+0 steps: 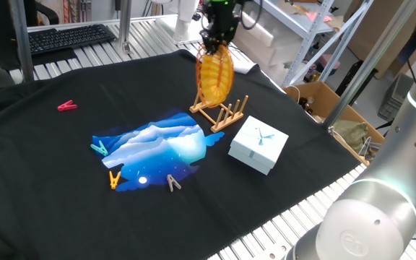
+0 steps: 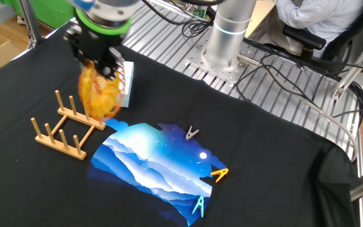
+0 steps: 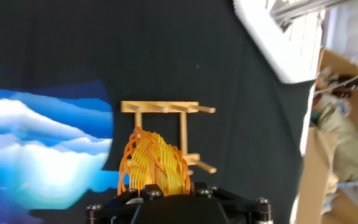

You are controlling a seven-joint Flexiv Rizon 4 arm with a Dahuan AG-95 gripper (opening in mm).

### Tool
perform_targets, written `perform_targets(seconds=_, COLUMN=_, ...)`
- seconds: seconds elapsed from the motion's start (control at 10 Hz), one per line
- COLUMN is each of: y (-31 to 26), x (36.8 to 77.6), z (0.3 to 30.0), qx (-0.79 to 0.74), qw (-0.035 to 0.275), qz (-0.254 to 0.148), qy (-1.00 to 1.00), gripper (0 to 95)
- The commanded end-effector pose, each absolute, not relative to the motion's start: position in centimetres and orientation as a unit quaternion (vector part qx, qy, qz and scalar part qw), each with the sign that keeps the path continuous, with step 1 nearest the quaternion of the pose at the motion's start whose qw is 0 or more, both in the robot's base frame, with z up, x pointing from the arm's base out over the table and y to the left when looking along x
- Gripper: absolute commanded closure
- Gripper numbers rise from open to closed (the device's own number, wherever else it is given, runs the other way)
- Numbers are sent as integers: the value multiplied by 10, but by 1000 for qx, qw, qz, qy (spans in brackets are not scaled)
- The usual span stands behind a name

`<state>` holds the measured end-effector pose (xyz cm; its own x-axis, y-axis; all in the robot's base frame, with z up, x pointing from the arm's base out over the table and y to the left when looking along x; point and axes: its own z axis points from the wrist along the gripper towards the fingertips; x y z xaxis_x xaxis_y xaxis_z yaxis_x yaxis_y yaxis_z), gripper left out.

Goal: Take the dish off the dish rack

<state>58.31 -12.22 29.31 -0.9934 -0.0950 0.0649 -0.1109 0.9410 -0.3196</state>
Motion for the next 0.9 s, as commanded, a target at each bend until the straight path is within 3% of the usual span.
perform_targets(seconds=0.1, y=-98, x=578, z=284, qx=7, qw=27, qz=122, qy=-992, gripper=950)
perform_targets(seconds=0.6, y=-67, x=580, z=264, qx=-36, qw=28, qz=93, qy=-995, gripper=950)
perform_targets(seconds=0.9, y=-56, x=590, z=252, qx=-65, qw=28, qz=52, qy=-996, gripper=950)
